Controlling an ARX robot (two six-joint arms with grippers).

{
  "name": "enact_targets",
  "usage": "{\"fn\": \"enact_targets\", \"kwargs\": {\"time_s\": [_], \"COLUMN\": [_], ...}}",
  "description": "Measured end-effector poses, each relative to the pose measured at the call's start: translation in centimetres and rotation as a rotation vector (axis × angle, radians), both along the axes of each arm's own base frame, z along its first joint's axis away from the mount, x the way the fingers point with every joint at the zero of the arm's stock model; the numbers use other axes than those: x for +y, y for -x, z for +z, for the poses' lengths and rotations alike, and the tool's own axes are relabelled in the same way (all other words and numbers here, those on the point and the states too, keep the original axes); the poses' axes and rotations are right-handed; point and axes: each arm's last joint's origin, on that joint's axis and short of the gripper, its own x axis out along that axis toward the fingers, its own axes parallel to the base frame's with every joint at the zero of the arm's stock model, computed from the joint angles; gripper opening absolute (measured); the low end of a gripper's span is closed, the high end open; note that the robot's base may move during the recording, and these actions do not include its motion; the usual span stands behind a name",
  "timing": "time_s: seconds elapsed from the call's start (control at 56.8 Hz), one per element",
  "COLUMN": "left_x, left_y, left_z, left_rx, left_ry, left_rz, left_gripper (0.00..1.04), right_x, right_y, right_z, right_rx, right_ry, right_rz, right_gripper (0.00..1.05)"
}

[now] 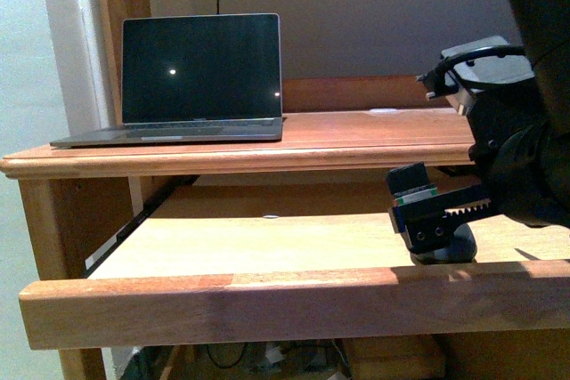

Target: Place mouse

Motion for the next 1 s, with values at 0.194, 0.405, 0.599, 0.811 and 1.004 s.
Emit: {"fn": "enact_targets", "kwargs": {"time_s": [0.194, 0.405, 0.599, 0.811, 1.004], "left_x": [0.0, 0.0, 0.0, 0.0, 0.0], "left_y": [0.0, 0.0, 0.0, 0.0, 0.0], "left_z": [0.0, 0.0, 0.0, 0.0, 0.0], "left_rx": [0.000, 0.000, 0.000, 0.000, 0.000], "left_ry": [0.000, 0.000, 0.000, 0.000, 0.000], "left_rz": [0.000, 0.000, 0.000, 0.000, 0.000], "left_gripper": [0.97, 0.97, 0.97, 0.97, 0.97], "right_x": [1.1, 2.1, 1.9, 1.4, 0.9], "right_y": [-0.3, -2.5, -3.3, -3.9, -4.1], "right_z": [0.1, -1.0, -1.2, -1.4, -1.1], "right_rx": [0.031, 0.117, 0.169, 0.231, 0.232], "right_ry": [0.022, -0.006, -0.051, -0.105, -0.127], "right_rz": [-0.002, -0.048, -0.059, -0.052, -0.062], "right_gripper": [0.97, 0.97, 0.84, 0.57, 0.56]}}
